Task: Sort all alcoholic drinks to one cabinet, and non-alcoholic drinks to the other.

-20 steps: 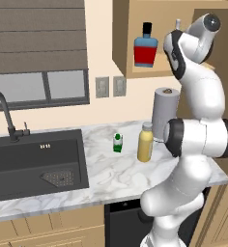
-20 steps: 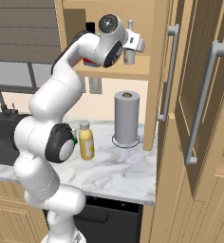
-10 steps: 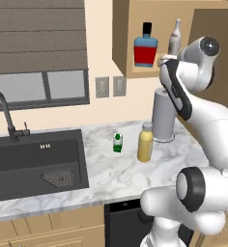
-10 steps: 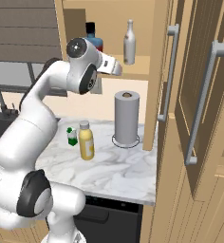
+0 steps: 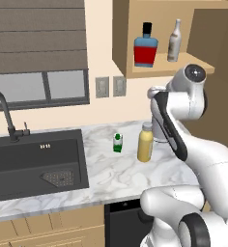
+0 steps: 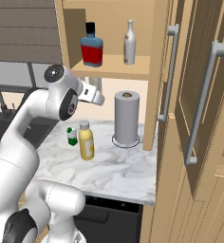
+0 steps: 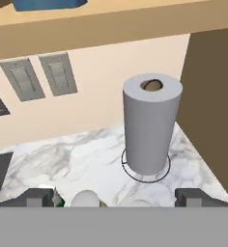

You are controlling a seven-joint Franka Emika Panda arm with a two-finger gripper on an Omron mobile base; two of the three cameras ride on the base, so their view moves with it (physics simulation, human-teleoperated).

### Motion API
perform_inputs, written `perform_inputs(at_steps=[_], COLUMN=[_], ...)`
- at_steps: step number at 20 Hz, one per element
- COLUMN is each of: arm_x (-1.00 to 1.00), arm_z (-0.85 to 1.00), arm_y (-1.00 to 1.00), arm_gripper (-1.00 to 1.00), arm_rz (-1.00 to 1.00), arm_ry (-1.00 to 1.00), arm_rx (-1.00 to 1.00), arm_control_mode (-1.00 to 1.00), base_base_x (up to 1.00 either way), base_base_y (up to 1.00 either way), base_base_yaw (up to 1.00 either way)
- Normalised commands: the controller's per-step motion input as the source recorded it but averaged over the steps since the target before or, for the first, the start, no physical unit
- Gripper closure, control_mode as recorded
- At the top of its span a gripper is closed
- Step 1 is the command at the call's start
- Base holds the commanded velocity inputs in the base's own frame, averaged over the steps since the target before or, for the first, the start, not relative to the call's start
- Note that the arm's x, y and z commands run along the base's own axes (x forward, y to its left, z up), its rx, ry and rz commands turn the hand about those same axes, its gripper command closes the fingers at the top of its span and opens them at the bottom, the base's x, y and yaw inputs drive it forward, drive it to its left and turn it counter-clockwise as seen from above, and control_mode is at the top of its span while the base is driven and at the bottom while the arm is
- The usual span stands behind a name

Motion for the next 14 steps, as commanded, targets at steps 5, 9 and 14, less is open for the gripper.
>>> perform_inputs(at_steps=[5, 9, 14], arm_x=[0.00, 0.00, 0.00], arm_z=[-0.46, -0.45, -0.65], arm_y=[0.19, 0.26, 0.42], arm_gripper=[-1.00, -1.00, -1.00], arm_rz=[-0.01, -0.02, 0.00], arm_ry=[0.21, 0.16, 0.09], arm_rx=[0.09, 0.09, 0.01], arm_control_mode=[-1.00, -1.00, -1.00], base_base_x=[0.00, 0.00, 0.00], base_base_y=[0.00, 0.00, 0.00], base_base_yaw=[0.00, 0.00, 0.00])
